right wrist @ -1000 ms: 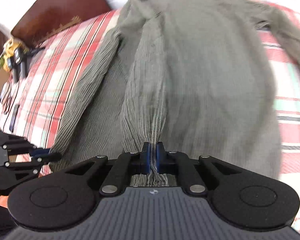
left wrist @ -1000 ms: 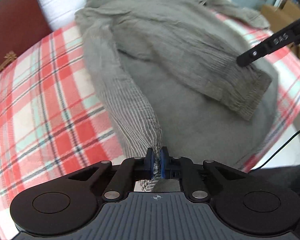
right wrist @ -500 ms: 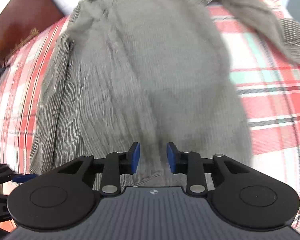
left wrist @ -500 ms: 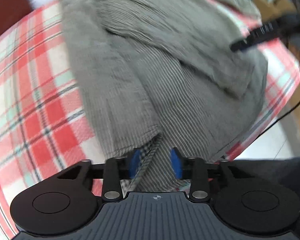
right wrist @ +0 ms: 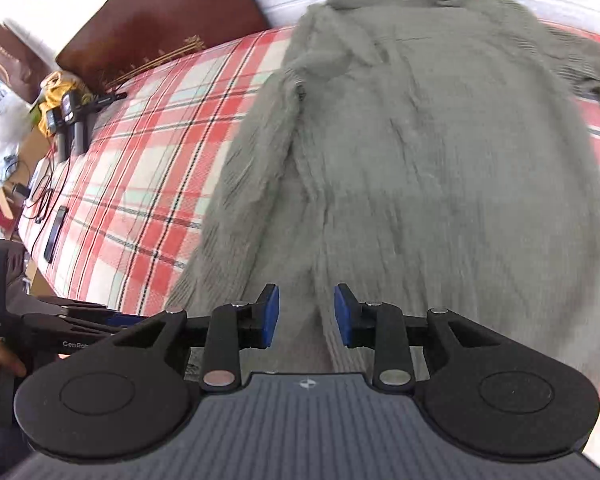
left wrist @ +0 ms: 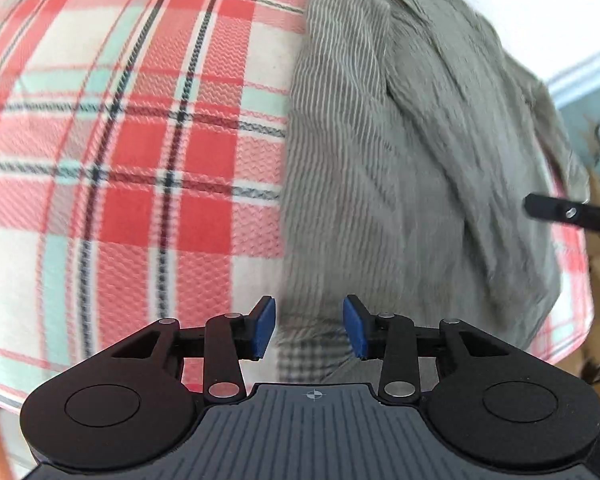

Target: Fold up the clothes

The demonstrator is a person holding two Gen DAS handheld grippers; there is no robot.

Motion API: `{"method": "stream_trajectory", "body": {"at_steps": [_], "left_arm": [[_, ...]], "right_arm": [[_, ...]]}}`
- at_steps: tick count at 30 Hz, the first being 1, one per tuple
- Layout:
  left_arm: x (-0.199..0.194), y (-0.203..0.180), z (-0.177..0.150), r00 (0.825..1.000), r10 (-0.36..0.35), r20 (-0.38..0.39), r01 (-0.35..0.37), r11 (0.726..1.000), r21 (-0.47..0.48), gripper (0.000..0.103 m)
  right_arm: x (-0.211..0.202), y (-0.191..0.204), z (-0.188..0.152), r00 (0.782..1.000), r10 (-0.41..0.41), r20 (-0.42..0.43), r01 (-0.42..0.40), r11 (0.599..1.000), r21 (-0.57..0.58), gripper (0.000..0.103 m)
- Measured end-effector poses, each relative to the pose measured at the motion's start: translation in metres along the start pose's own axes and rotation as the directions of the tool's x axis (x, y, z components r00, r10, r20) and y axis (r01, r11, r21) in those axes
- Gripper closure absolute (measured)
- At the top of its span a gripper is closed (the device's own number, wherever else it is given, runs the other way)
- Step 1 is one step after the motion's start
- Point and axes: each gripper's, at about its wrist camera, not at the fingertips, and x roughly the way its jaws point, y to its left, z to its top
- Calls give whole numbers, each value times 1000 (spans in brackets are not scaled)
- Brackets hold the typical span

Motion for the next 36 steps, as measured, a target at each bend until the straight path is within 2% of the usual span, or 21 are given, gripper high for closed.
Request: {"method": "stream_trajectory", "body": {"at_steps": [1, 2, 3, 6, 10, 15, 16, 17, 18, 19, 23, 24, 25, 26, 27, 31, 36], "left_arm": [[2, 0, 0, 1000, -10, 2, 10, 1000, -14, 58], [4, 0, 0, 1000, -19, 3, 19, 999, -29, 70], [6, 3, -1, 1000, -25, 2, 25, 998, -49, 100], [7, 7, -3, 1000, -26, 13, 27, 996, -80, 102], [3, 13, -8, 1000, -5, 26, 7, 995, -102, 102], [-1, 22, -12, 999, 35, 34, -29, 987, -156, 102], [-2, 22, -13, 999, 32, 39, -25, 986, -165, 99], [-3, 22, -13, 999, 29, 43, -21, 985, -174, 90], [-3, 22, -13, 999, 30, 45, -22, 983, -184, 72], [-3, 22, -12, 998, 40, 46, -30, 981, -193, 65], [3, 23, -11, 998, 52, 37, -42, 972, -232, 64], [3, 23, -11, 998, 51, 37, -41, 971, -237, 65], [4, 23, -12, 998, 51, 37, -41, 969, -242, 74], [4, 23, -12, 998, 51, 35, -41, 968, -247, 90], [4, 23, -13, 998, 52, 30, -42, 968, -249, 98], [0, 20, -15, 998, 60, 25, -52, 970, -235, 102], [-1, 22, -18, 998, 56, 25, -49, 970, -240, 102]], "right_arm": [[1, 0, 4, 1000, 4, 1, -4, 1000, -7, 68], [1, -1, 8, 1000, 7, 7, -7, 1000, -18, 68], [1, -1, 15, 1000, 10, 12, -9, 999, -31, 68], [2, -6, 45, 999, 8, 40, -3, 994, -112, 68], [21, -17, 109, 995, 1, 98, 21, 974, -226, 64], [69, -32, 188, 991, -15, 133, 48, 968, -248, 63], [80, -35, 200, 991, -17, 132, 49, 969, -242, 62], [91, -38, 210, 992, -20, 127, 51, 969, -241, 62], [101, -40, 217, 993, -27, 118, 55, 968, -243, 61], [111, -43, 224, 993, -33, 109, 60, 967, -246, 60], [139, -51, 237, 998, -45, 33, 53, 964, -259, 60], [143, -52, 238, 999, -48, 15, 50, 963, -264, 60], [148, -53, 239, 999, -51, -3, 48, 962, -269, 62], [150, -54, 239, 999, -49, -16, 43, 962, -270, 67], [150, -56, 241, 999, -43, -22, 36, 964, -264, 100], [142, -64, 247, 998, -58, 6, 57, 970, -238, 101], [152, -75, 248, 992, -120, -24, 113, 972, -206, 100]]}}
